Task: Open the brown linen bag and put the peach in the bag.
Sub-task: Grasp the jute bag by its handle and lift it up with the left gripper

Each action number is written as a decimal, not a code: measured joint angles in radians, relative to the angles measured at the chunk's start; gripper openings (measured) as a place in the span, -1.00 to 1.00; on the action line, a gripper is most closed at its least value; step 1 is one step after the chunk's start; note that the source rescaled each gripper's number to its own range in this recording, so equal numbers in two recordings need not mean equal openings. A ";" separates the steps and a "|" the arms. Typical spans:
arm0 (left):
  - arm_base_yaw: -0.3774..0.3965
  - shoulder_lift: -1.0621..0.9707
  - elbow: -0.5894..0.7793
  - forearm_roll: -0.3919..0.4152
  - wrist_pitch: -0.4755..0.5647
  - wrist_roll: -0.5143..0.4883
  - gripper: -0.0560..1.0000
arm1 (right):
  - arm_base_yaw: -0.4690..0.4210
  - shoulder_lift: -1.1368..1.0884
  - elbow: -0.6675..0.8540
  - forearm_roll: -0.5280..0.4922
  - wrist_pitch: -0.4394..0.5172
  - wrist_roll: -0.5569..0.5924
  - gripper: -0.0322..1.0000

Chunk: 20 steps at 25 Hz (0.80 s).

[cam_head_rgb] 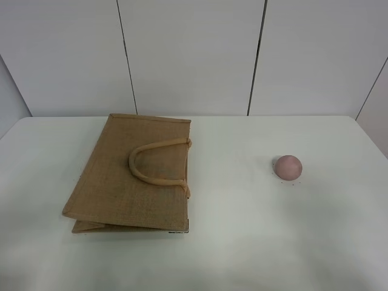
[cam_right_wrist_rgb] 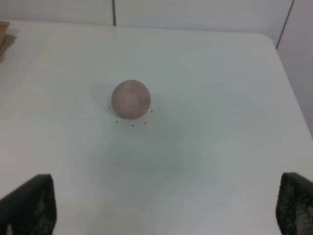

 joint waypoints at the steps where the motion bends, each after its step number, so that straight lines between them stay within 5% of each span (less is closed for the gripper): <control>1: 0.000 0.000 0.000 0.000 0.000 0.000 0.71 | 0.000 0.000 0.000 0.000 0.000 0.000 1.00; 11: 0.000 0.043 -0.037 0.000 0.018 -0.008 0.71 | 0.000 0.000 0.000 0.000 0.000 0.000 1.00; 20: 0.000 0.582 -0.310 -0.001 0.030 0.048 0.71 | 0.000 0.000 0.000 0.000 0.000 0.000 1.00</control>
